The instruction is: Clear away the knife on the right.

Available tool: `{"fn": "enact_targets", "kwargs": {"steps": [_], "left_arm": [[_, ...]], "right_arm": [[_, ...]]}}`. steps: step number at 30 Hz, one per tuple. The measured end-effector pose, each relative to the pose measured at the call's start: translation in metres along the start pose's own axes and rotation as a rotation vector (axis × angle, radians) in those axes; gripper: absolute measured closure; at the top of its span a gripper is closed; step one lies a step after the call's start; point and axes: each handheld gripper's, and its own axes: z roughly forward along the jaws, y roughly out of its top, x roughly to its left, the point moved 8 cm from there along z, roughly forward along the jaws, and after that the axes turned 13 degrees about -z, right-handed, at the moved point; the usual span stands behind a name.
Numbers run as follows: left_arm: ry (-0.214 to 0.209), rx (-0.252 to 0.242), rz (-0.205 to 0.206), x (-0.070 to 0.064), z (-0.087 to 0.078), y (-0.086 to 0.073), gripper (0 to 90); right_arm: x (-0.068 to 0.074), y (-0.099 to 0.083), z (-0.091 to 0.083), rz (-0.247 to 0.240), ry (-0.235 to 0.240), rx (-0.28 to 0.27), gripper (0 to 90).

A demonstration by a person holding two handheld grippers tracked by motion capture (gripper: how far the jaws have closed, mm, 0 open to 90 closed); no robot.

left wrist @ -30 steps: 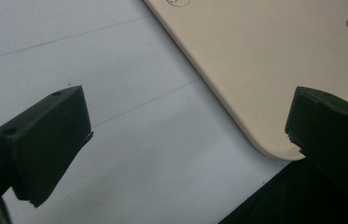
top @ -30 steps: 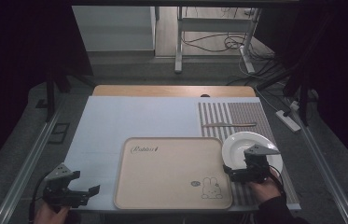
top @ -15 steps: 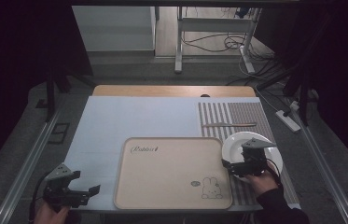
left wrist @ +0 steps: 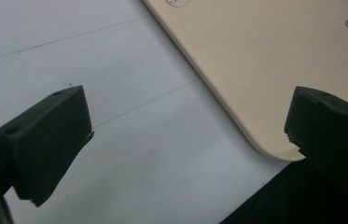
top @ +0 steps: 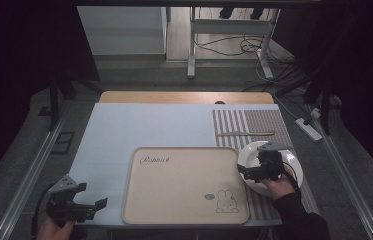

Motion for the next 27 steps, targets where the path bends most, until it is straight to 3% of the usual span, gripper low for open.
{"fn": "enact_targets", "kwargs": {"steps": [8, 12, 24, 27], "left_arm": [[-0.002, 0.0, 0.003, 0.0, 0.0, 0.0, 0.9], [-0.002, 0.0, 0.004, 0.0, 0.0, 0.0, 0.9], [-0.002, 0.001, 0.005, 0.0, 0.001, 0.0, 0.7], [-0.002, 0.001, 0.005, 0.0, 0.001, 0.001, 0.7]], "right_arm": [[-0.008, 0.006, 0.006, 0.001, -0.002, -0.005, 0.0], [-0.018, 0.012, 0.009, 0.006, -0.017, -0.003, 0.0], [-0.036, 0.013, 0.024, 0.032, -0.035, 0.047, 0.0], [-0.038, 0.016, 0.027, 0.019, -0.038, 0.062, 0.0]]}}
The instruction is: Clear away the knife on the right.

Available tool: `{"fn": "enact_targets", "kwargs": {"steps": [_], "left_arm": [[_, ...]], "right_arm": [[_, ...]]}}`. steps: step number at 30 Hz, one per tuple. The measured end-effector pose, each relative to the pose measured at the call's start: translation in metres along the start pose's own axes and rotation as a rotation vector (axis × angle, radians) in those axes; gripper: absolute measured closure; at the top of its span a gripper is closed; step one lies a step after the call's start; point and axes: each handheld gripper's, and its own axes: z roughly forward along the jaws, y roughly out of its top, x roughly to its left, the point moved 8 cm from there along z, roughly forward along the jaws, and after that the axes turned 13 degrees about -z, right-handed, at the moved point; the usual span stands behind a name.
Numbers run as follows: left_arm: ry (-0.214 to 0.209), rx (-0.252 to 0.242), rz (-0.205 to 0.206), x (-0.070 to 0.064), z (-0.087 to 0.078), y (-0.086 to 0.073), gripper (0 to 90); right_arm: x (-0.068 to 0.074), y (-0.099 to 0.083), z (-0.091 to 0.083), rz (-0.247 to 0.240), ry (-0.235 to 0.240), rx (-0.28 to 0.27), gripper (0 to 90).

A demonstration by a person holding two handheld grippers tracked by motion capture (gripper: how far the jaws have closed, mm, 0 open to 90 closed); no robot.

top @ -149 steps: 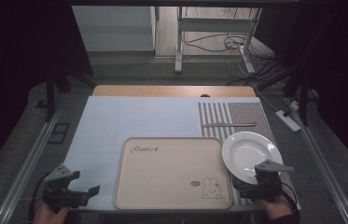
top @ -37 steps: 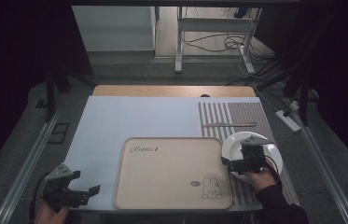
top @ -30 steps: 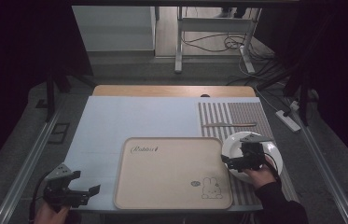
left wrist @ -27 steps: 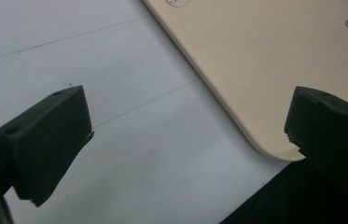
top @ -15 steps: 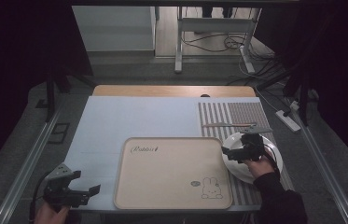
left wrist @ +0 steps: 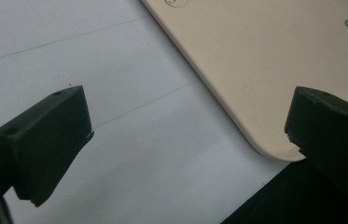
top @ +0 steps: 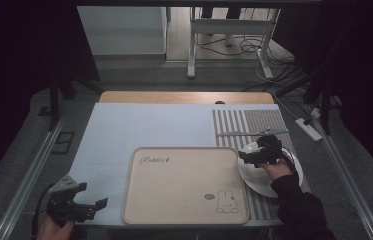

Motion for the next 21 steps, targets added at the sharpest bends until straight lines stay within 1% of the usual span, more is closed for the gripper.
{"fn": "enact_targets", "kwargs": {"steps": [3, 8, 13, 15, 18, 20, 21], "left_arm": [[0.0, 0.0, 0.0, 0.0, 0.0, 0.0, 0.7], [-0.002, -0.001, -0.001, 0.0, 0.0, 0.0, 0.7], [-0.001, 0.0, 0.0, 0.0, 0.0, 0.0, 0.7], [0.0, 0.001, 0.001, 0.0, 0.0, 0.0, 0.7], [-0.001, 0.0, 0.0, 0.0, 0.0, 0.0, 0.7], [-0.002, 0.0, 0.0, 0.0, 0.0, 0.0, 0.7], [-0.002, 0.0, 0.001, 0.0, 0.0, 0.0, 0.7]], "right_arm": [[-0.002, 0.002, 0.002, -0.004, -0.002, 0.007, 0.0], [-0.009, 0.008, 0.011, 0.01, 0.005, 0.024, 0.0], [-0.015, 0.01, 0.016, 0.012, 0.004, 0.041, 0.0], [-0.018, 0.011, 0.018, 0.014, -0.001, 0.042, 0.0], [-0.025, 0.013, 0.023, 0.0, -0.01, 0.06, 0.0], [-0.026, 0.013, 0.024, -0.003, -0.011, 0.065, 0.0], [-0.031, 0.015, 0.026, 0.0, -0.016, 0.072, 0.0]]}}
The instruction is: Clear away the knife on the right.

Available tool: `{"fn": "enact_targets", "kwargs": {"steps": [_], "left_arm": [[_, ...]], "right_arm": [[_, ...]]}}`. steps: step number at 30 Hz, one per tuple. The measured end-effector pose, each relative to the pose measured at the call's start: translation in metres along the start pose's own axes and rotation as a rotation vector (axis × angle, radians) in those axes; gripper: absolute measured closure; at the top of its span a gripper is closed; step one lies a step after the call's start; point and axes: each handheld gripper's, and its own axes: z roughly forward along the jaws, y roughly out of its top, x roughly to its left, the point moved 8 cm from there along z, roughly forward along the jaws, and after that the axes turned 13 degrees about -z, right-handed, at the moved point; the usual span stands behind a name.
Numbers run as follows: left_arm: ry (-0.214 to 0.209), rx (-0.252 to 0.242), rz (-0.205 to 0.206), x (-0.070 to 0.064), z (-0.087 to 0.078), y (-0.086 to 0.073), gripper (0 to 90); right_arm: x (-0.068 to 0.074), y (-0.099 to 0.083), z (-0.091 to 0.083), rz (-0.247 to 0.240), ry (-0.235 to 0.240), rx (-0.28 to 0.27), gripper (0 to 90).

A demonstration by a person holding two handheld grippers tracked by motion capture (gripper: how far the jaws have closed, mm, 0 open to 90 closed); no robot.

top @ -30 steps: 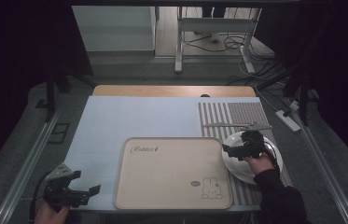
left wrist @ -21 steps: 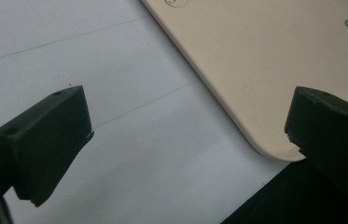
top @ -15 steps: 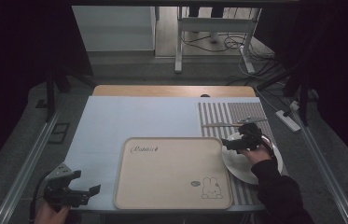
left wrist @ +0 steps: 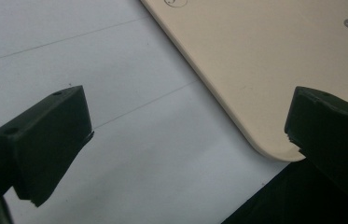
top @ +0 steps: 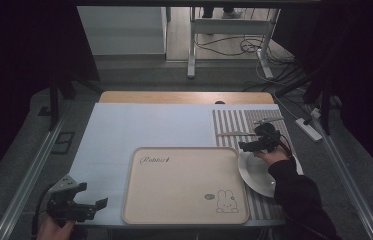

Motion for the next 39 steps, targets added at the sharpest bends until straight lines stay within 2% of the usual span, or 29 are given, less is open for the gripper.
{"fn": "enact_targets", "kwargs": {"steps": [8, 21, 29, 33, 34, 35, 36, 37, 38, 39], "left_arm": [[0.0, 0.0, 0.001, 0.0, 0.0, 0.0, 0.7], [-0.002, -0.002, 0.0, 0.0, 0.0, 0.0, 0.7], [-0.003, -0.002, -0.001, 0.0, 0.0, 0.0, 0.7], [-0.002, -0.002, 0.001, 0.0, 0.0, 0.0, 0.7], [-0.002, -0.002, 0.001, 0.0, 0.0, 0.0, 0.7], [-0.002, -0.002, 0.001, 0.0, 0.0, 0.0, 0.7], [-0.002, -0.002, 0.001, 0.0, 0.0, 0.0, 0.7], [-0.002, -0.002, 0.0, 0.0, 0.0, 0.0, 0.7], [-0.003, -0.002, 0.0, 0.0, 0.0, 0.0, 0.7], [-0.003, -0.002, 0.0, 0.0, 0.0, 0.0, 0.7]], "right_arm": [[-0.013, 0.005, 0.008, 0.019, -0.018, 0.016, 0.0], [-0.047, 0.008, 0.026, 0.062, -0.048, 0.064, 0.0], [-0.055, 0.007, 0.036, 0.058, -0.055, 0.091, 0.5], [-0.06, 0.009, 0.039, 0.046, -0.054, 0.091, 18.0], [-0.06, 0.009, 0.039, 0.046, -0.054, 0.091, 18.0], [-0.063, 0.01, 0.04, 0.037, -0.064, 0.094, 30.0], [-0.063, 0.01, 0.04, 0.037, -0.064, 0.094, 30.0], [-0.065, 0.009, 0.039, 0.033, -0.072, 0.098, 37.6], [-0.067, 0.009, 0.039, 0.03, -0.062, 0.101, 47.8], [-0.068, 0.008, 0.04, 0.032, -0.056, 0.112, 54.2]]}}
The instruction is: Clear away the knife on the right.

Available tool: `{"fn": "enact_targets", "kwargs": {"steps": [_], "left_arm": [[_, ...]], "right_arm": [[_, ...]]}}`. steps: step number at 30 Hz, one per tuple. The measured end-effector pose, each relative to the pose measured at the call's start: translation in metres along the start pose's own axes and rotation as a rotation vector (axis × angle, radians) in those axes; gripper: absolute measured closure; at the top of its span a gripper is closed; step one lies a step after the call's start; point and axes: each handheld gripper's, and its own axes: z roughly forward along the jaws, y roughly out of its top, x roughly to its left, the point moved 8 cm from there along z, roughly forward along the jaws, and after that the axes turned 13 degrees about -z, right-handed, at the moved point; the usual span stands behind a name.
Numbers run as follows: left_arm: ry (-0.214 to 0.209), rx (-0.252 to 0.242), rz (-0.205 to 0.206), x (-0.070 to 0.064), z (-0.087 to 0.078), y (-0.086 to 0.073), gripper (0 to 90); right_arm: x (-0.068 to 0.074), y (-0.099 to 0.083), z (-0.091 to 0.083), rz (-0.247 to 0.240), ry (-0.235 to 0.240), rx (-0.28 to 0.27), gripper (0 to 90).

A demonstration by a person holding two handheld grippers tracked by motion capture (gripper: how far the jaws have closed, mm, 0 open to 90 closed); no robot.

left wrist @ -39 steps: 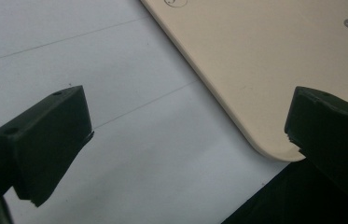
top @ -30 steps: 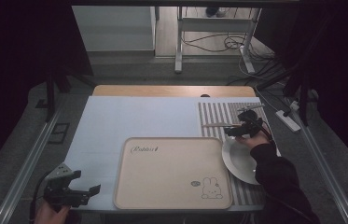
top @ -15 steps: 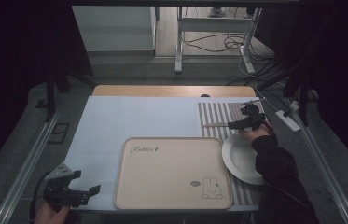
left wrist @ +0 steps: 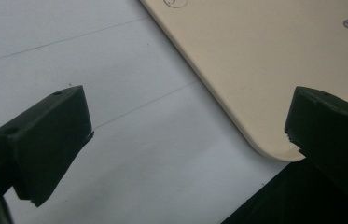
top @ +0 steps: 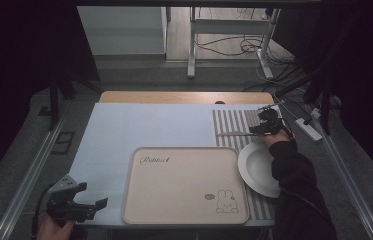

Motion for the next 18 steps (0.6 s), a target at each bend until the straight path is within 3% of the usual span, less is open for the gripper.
{"fn": "enact_targets", "kwargs": {"steps": [2, 3, 5, 12, 18], "left_arm": [[0.0, 0.0, 0.001, 0.0, 0.0, 0.0, 0.7], [0.0, 0.0, 0.001, 0.0, 0.0, 0.0, 0.7], [0.001, 0.001, 0.002, 0.0, 0.0, 0.0, 0.7], [0.001, 0.0, 0.003, 0.0, 0.0, 0.0, 0.7], [0.002, 0.0, 0.003, 0.0, 0.0, 0.0, 0.7]], "right_arm": [[-0.004, -0.001, 0.002, 0.007, 0.021, 0.025, 71.7], [-0.008, -0.003, 0.004, 0.011, 0.036, 0.052, 85.5], [-0.012, -0.005, 0.006, 0.01, 0.034, 0.073, 90.0], [-0.027, -0.014, 0.018, 0.033, -0.019, 0.124, 90.0], [-0.028, -0.017, 0.018, 0.046, -0.013, 0.111, 90.0]]}}
